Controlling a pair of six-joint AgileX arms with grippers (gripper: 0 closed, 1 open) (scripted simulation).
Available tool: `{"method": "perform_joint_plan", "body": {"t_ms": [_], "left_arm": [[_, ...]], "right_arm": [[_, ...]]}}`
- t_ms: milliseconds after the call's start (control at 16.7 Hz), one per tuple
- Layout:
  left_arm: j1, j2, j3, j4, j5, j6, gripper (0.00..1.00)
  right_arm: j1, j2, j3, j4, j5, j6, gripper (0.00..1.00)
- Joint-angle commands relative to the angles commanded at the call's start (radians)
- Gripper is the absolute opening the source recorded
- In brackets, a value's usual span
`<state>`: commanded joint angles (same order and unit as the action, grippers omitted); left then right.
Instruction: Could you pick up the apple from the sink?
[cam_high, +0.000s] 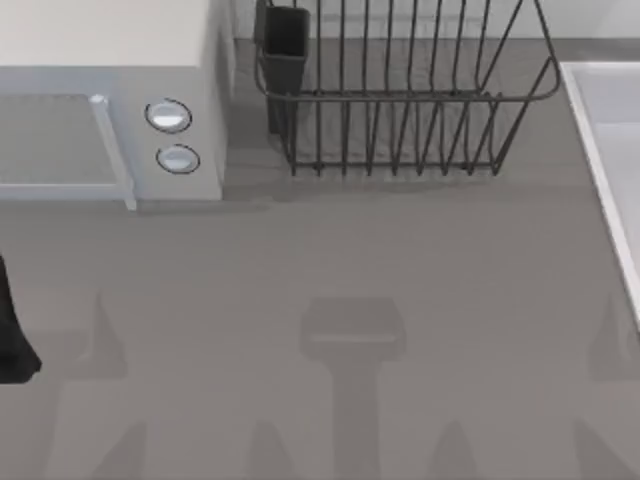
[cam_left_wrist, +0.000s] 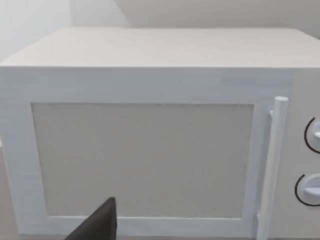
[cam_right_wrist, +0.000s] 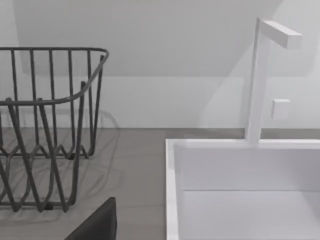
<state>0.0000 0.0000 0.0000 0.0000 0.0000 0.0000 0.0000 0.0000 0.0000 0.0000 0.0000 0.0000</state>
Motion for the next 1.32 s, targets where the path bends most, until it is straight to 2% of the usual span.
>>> {"method": "perform_joint_plan", "body": {"t_ms": [300, 540, 780, 1320], "left_arm": [[0.000, 0.000, 0.000, 0.000, 0.000, 0.000, 1.00], [0.000, 0.000, 0.000, 0.000, 0.000, 0.000, 1.00], [0.000, 0.000, 0.000, 0.000, 0.000, 0.000, 1.00], [0.000, 0.000, 0.000, 0.000, 0.000, 0.000, 1.00]], "right_arm": [[-0.006, 0.031, 0.029, -0.021, 0.000, -0.006, 1.00], [-0.038, 0.222, 0.186, -0.135, 0.000, -0.036, 1.00], [-0.088, 0.563, 0.430, -0.311, 0.000, -0.083, 1.00], [-0.213, 1.499, 1.045, -0.757, 0.001, -0.200, 1.00]]}}
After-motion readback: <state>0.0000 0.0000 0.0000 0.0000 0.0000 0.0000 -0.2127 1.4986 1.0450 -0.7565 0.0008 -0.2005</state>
